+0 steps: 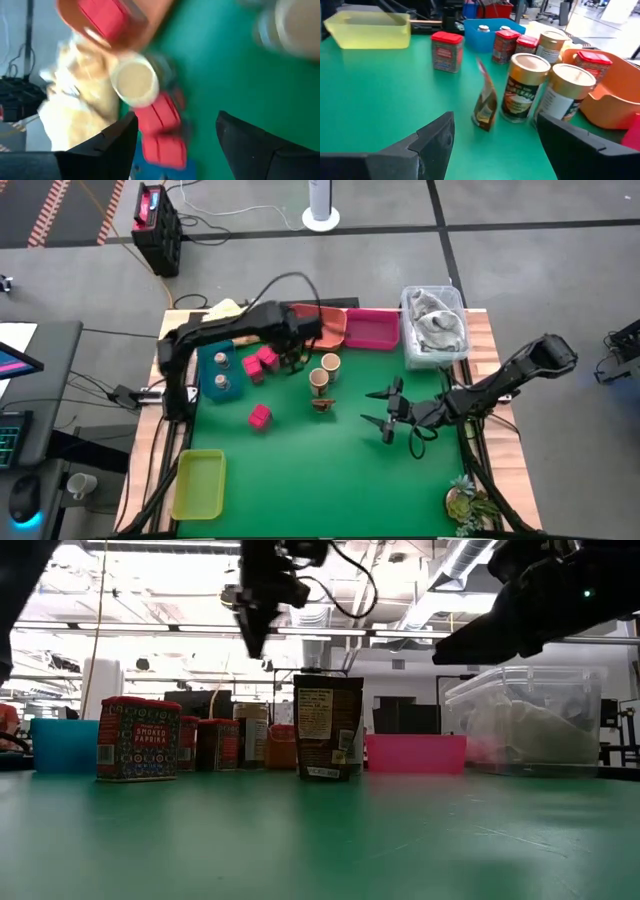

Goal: Sort spices by type
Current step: Put the bottom red seasoning can into the orange bin

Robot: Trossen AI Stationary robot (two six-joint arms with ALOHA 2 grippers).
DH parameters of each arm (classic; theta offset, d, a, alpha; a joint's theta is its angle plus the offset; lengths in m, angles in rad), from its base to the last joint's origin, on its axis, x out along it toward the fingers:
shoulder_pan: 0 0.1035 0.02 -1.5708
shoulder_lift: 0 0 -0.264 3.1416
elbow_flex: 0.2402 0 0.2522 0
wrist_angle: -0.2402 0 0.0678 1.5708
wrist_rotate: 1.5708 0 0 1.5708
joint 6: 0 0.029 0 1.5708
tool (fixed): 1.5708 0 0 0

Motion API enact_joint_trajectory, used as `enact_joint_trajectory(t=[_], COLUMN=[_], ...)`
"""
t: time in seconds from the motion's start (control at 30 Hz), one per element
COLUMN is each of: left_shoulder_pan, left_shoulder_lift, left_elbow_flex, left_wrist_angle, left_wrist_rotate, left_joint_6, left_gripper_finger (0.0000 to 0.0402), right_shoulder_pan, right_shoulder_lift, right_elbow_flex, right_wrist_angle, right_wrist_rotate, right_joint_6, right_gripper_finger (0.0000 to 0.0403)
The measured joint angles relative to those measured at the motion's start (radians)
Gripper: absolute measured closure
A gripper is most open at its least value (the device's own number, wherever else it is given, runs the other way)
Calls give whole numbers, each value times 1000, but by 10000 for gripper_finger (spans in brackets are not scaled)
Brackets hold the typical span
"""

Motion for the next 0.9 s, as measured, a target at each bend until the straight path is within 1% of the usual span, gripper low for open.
enact_joint_trajectory(t=[0.13, 0.17, 0.2, 0.3, 0.33, 0.37, 0.47, 0.53, 0.6, 0.77, 0.9], left_shoulder_pan=[-24, -27, -31, -71, -92, -116, -185, -236, -290, -389, -428], left_shoulder_lift=[-125, -161, -195, -282, -304, -323, -359, -362, -354, -351, -350], left_elbow_flex=[-214, -269, -320, -442, -474, -501, -551, -561, -562, -562, -562], left_wrist_angle=[38, 58, 82, 154, 176, 191, 240, 245, 249, 248, 226], left_wrist_rotate=[1, 19, 54, 218, 254, 267, 268, 256, 253, 229, 201], left_joint_6=[-66, -90, -107, -135, -155, -194, -369, -492, -583, -673, -709], left_gripper_finger=[148, 148, 148, 148, 148, 148, 148, 148, 148, 143, 120], right_shoulder_pan=[12, 11, 10, 1, -4, -8, -18, -21, -20, -10, 1], right_shoulder_lift=[0, 0, 0, 0, 0, 0, 0, 0, 0, 0, 0], right_elbow_flex=[0, 0, 0, 0, 0, 0, 0, 0, 0, 0, 0], right_wrist_angle=[3, 3, 2, 1, 1, 1, -1, -1, -2, -2, 1], right_wrist_rotate=[6, 14, 23, 27, 27, 27, 27, 28, 29, 29, 29], right_joint_6=[0, -1, -1, -1, -2, -2, -1, -1, 0, 2, 2], right_gripper_finger=[94, 94, 94, 94, 94, 94, 94, 94, 94, 94, 94])
